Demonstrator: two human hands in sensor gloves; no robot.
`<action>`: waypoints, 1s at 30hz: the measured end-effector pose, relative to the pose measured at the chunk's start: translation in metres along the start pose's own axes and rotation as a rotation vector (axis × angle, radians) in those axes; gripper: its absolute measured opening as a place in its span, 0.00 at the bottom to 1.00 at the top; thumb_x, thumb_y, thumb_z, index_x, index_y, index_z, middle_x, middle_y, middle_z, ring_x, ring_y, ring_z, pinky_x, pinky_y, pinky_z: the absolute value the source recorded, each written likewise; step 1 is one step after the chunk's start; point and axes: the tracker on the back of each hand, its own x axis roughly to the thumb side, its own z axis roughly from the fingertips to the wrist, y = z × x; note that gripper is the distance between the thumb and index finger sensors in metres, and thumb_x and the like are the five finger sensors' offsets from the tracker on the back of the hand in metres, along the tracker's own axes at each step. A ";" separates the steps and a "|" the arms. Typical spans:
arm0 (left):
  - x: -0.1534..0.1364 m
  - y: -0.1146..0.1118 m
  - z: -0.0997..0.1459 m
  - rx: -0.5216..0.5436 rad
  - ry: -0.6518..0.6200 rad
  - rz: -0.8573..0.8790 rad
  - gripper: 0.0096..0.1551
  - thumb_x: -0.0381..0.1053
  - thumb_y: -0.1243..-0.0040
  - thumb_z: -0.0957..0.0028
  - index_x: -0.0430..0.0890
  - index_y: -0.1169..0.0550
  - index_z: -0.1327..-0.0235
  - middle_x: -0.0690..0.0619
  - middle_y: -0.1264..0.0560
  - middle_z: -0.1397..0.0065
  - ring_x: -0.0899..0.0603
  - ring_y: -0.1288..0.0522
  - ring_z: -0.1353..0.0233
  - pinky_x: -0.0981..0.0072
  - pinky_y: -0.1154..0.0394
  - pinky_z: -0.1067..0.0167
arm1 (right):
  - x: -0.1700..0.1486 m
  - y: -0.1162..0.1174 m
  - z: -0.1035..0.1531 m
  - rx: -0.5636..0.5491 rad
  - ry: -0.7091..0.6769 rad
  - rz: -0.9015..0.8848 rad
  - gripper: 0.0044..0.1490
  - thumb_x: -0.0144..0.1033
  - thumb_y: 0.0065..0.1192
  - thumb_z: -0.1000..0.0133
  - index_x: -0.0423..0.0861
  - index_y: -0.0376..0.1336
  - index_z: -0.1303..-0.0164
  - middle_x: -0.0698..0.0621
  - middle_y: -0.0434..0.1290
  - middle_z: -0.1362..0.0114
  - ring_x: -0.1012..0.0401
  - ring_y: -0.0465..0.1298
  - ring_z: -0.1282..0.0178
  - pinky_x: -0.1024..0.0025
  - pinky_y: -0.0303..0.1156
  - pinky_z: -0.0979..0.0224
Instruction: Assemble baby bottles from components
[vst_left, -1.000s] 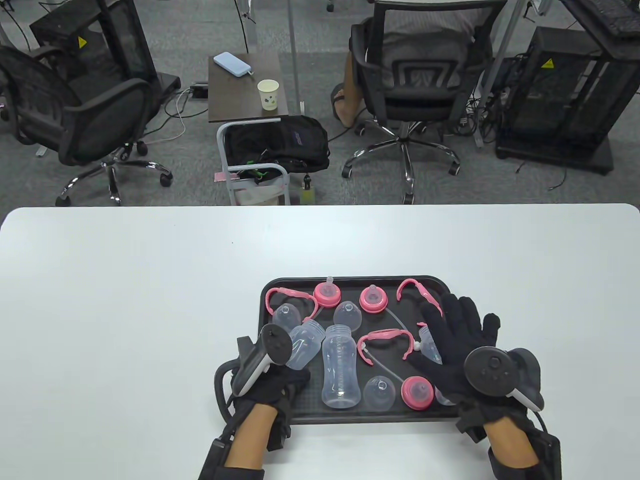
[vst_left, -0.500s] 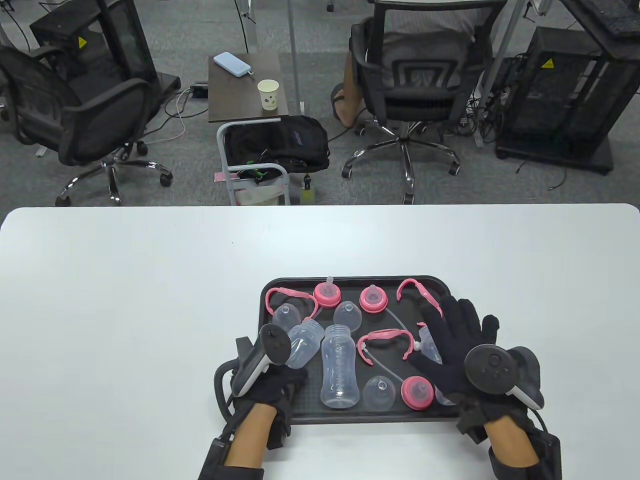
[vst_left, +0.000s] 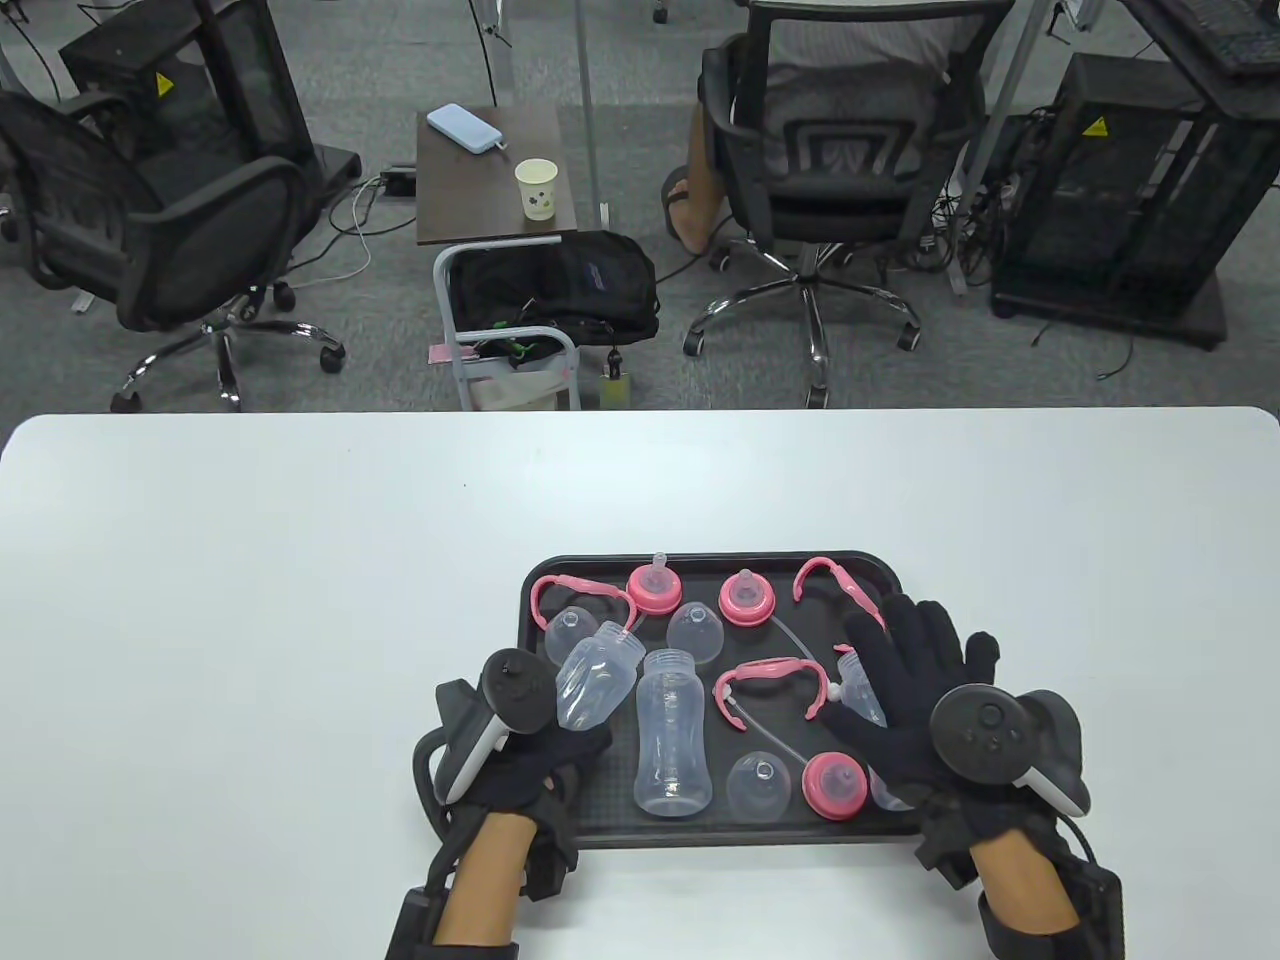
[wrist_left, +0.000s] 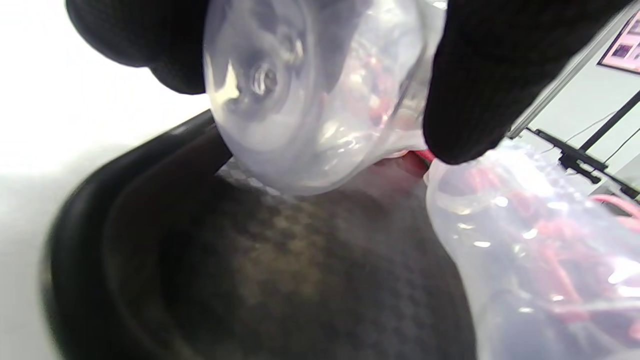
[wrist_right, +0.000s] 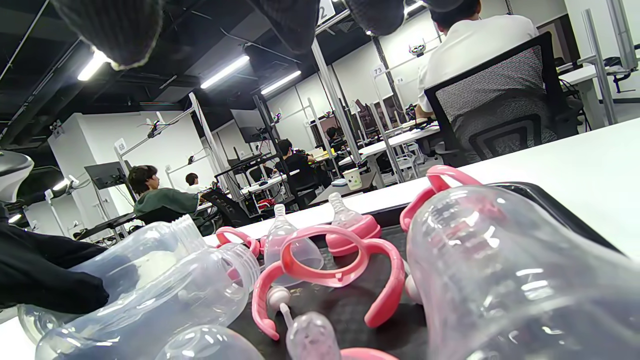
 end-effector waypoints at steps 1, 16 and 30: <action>0.000 0.001 0.001 0.005 0.001 0.010 0.56 0.76 0.31 0.50 0.45 0.34 0.17 0.42 0.29 0.23 0.30 0.28 0.31 0.41 0.27 0.38 | 0.000 0.000 0.000 0.001 0.002 0.000 0.57 0.71 0.50 0.39 0.44 0.45 0.09 0.28 0.42 0.09 0.30 0.39 0.13 0.18 0.28 0.30; -0.011 0.016 0.011 0.155 -0.239 0.422 0.55 0.78 0.34 0.50 0.51 0.35 0.15 0.45 0.29 0.22 0.32 0.21 0.40 0.46 0.22 0.46 | -0.005 -0.003 0.000 0.000 0.018 -0.011 0.57 0.70 0.50 0.39 0.43 0.46 0.09 0.28 0.42 0.09 0.29 0.39 0.13 0.18 0.28 0.29; 0.002 0.015 0.012 0.066 -0.614 0.647 0.54 0.77 0.31 0.52 0.58 0.36 0.14 0.49 0.30 0.20 0.33 0.21 0.39 0.48 0.21 0.48 | -0.008 -0.020 -0.003 -0.027 0.073 -0.095 0.59 0.69 0.52 0.39 0.34 0.50 0.13 0.26 0.50 0.11 0.28 0.48 0.15 0.19 0.39 0.26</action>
